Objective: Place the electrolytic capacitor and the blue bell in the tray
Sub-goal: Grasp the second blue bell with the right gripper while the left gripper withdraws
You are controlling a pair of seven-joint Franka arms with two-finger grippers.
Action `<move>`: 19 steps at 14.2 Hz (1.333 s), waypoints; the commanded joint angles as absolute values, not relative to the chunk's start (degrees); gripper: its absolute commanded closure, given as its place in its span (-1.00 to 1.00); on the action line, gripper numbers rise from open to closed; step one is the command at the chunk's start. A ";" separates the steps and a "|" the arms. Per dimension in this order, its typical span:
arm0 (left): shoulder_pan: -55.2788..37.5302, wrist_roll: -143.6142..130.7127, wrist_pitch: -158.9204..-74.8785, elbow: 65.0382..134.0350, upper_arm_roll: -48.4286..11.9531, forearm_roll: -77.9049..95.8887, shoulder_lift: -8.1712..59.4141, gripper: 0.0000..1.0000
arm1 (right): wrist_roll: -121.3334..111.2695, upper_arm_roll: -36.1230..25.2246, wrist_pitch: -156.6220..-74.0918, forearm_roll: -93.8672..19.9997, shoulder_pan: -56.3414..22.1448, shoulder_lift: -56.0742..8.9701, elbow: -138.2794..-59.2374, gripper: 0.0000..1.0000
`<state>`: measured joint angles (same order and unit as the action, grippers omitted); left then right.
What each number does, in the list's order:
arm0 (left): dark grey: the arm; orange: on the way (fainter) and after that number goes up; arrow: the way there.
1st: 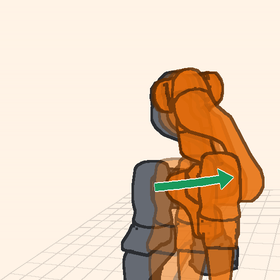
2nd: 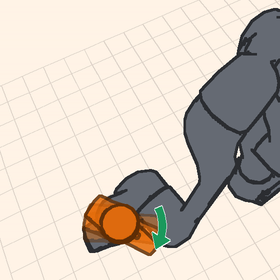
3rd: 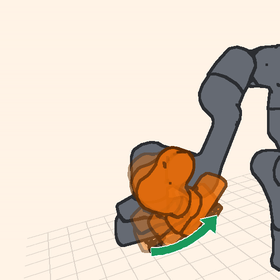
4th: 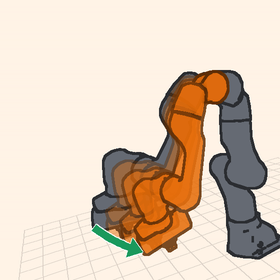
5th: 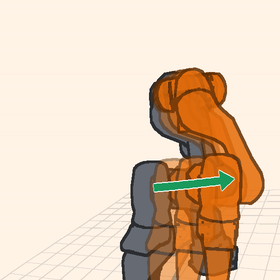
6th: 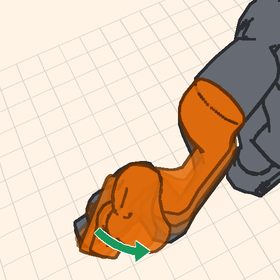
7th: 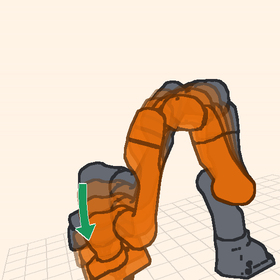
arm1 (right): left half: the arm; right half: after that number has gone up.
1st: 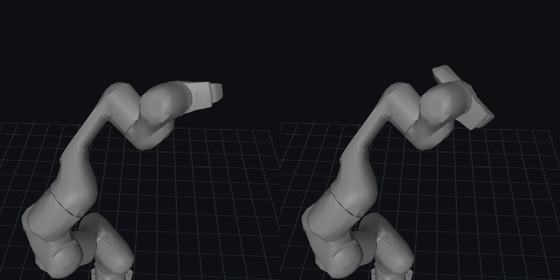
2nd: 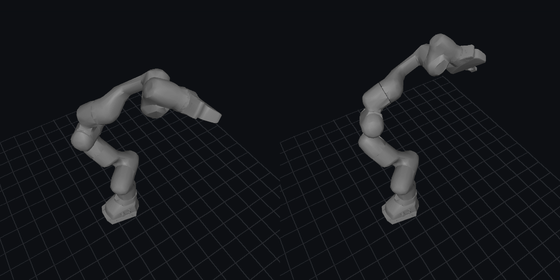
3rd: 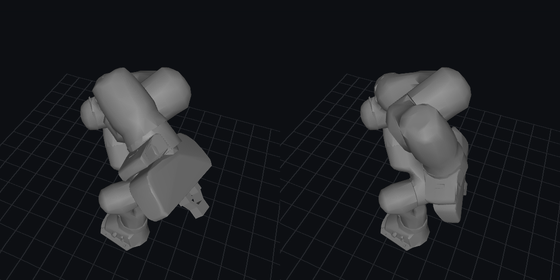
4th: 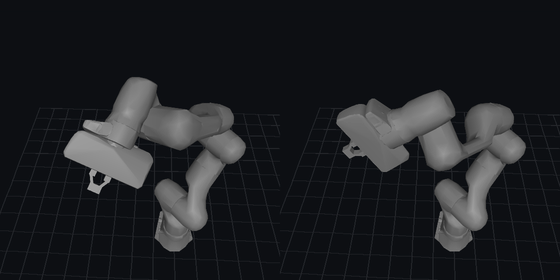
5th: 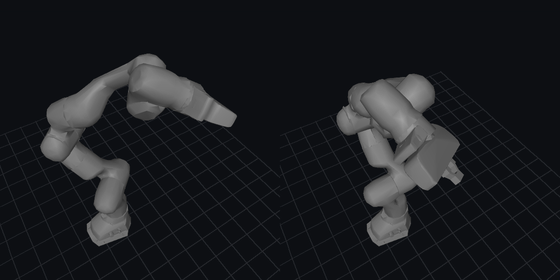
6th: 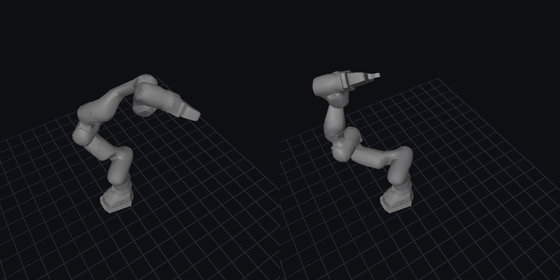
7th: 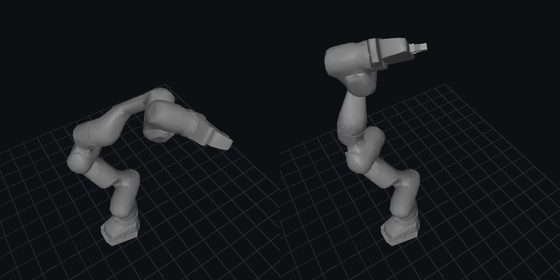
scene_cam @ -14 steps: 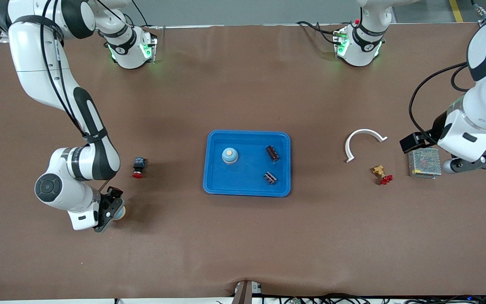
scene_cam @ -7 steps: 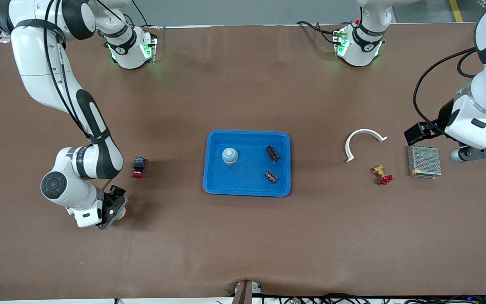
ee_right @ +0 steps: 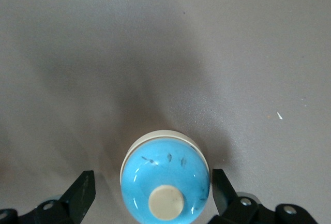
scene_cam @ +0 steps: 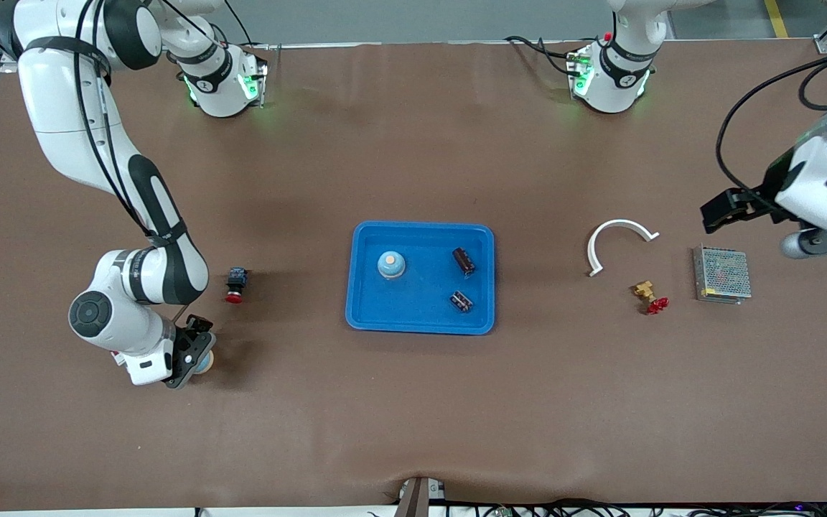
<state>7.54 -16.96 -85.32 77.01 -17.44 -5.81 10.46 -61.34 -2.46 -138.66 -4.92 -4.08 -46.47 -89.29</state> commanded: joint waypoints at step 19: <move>3.16 -6.06 -86.75 86.57 -8.88 -1.32 -1.23 -1.00 | -61.09 -1.23 -132.12 -10.28 -2.99 -46.41 -84.65 -0.10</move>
